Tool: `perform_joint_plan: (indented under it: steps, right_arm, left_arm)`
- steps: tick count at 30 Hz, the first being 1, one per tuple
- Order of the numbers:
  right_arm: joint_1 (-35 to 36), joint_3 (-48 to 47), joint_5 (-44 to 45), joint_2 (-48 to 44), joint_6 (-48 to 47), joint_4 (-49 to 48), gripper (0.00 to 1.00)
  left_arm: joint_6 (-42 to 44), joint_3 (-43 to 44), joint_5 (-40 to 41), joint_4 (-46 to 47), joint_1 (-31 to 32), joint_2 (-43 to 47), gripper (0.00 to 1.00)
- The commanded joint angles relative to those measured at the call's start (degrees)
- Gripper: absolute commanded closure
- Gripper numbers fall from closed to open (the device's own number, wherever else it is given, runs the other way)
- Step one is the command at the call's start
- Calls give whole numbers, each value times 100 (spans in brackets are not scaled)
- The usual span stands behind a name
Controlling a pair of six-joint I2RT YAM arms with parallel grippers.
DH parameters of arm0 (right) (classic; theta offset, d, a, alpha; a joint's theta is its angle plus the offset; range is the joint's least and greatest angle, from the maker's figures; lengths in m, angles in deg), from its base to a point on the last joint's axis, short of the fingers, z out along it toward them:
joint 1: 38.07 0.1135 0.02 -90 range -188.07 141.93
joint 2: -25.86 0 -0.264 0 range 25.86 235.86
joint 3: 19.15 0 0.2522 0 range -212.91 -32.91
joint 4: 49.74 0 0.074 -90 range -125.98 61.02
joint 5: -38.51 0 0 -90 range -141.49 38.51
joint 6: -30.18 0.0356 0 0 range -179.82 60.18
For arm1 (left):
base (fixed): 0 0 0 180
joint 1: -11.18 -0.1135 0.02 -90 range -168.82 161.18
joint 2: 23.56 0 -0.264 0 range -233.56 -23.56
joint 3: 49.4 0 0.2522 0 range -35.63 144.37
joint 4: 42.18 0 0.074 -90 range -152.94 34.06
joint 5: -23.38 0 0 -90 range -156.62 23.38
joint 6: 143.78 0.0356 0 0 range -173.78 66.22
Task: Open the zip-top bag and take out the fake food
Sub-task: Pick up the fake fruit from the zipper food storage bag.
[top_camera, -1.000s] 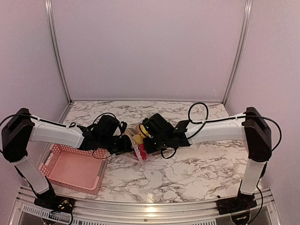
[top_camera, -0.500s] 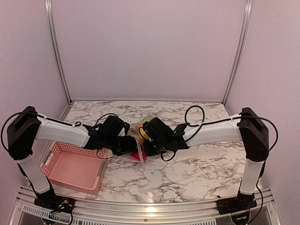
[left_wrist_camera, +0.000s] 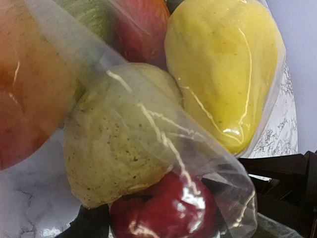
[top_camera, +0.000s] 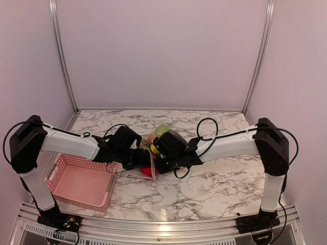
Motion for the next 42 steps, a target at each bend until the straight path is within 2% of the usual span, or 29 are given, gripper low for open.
perform_joint_plan:
  steps: [1, 6, 15, 24, 34, 42]
  right_arm:
    - [103, -172, -260, 155, -30, 13, 79]
    - [105, -256, -320, 172, -28, 5, 76]
    - [63, -315, -338, 159, -50, 16, 72]
    - [-98, -69, -268, -103, 33, -45, 71]
    - [-385, 384, -178, -599, 156, -144, 71]
    - [-407, 369, -267, -469, 147, -258, 71]
  left_arm:
    - [140, 120, 105, -221, 48, -241, 23]
    - [136, 173, 112, -197, 54, -300, 25]
    - [177, 166, 126, -189, 58, -231, 47]
    - [222, 139, 166, -193, 56, -58, 61]
    - [279, 169, 243, -319, 53, 158, 64]
    - [433, 124, 499, -749, 54, 559, 63]
